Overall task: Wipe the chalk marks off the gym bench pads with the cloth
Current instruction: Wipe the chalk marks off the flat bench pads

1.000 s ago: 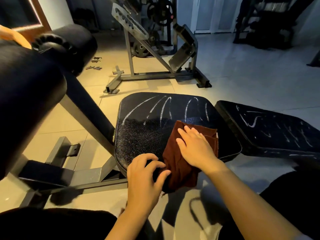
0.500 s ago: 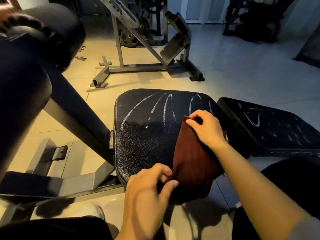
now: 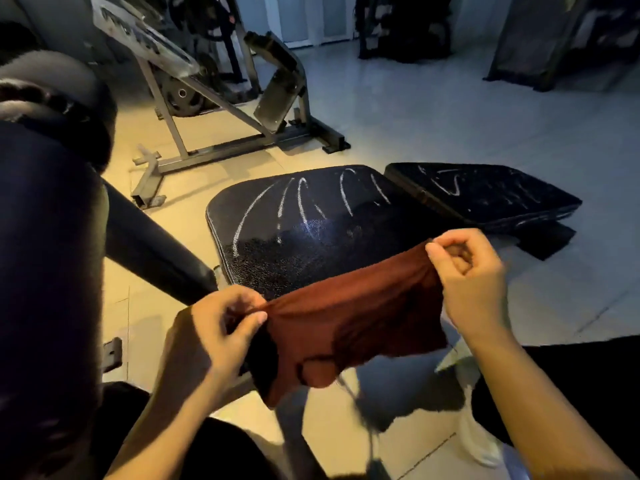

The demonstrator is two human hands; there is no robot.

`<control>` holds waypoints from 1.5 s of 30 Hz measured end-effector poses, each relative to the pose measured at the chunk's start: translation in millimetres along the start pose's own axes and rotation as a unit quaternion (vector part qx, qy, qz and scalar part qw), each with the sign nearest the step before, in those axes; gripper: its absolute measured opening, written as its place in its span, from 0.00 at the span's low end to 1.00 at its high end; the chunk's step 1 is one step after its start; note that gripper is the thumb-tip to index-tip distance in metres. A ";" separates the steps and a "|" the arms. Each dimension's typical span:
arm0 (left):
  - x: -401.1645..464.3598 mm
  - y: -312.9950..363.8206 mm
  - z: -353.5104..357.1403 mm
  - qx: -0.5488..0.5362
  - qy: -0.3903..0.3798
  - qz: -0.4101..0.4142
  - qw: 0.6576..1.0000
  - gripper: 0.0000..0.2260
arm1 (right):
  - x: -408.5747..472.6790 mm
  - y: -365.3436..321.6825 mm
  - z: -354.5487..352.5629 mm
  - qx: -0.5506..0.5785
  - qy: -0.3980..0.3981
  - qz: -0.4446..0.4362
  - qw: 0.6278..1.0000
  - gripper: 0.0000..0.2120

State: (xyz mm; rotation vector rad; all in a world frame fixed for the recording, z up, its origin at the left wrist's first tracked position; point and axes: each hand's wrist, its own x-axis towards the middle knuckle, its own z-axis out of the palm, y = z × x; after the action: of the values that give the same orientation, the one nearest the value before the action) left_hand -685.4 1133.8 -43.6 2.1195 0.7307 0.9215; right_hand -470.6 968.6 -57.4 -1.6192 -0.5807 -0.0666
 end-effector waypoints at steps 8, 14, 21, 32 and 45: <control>29.0 -17.4 -26.0 0.273 0.007 0.166 0.948 0.07 | -138.4 0.2 34.5 -0.035 -0.033 0.108 0.993 0.16; 60.1 -69.1 14.1 0.264 -0.087 0.201 0.939 0.05 | -172.4 8.4 57.1 -0.013 0.003 0.180 0.984 0.15; 94.6 -44.9 39.1 0.246 -0.053 0.213 0.944 0.07 | -181.3 14.7 60.0 0.087 0.043 0.171 0.981 0.16; 23.1 -69.3 33.8 0.372 -0.259 0.405 0.794 0.34 | -163.3 37.7 54.6 0.115 0.068 0.205 0.970 0.07; 18.0 3.4 135.5 0.482 -0.300 0.187 0.802 0.32 | -131.5 42.5 45.0 0.035 0.148 0.150 0.977 0.08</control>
State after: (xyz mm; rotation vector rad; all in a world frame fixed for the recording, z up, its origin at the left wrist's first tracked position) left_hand -568.2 1093.9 -101.7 3.2967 0.4669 -0.1026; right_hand -580.7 967.4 -152.2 -1.5751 -0.1057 -0.0621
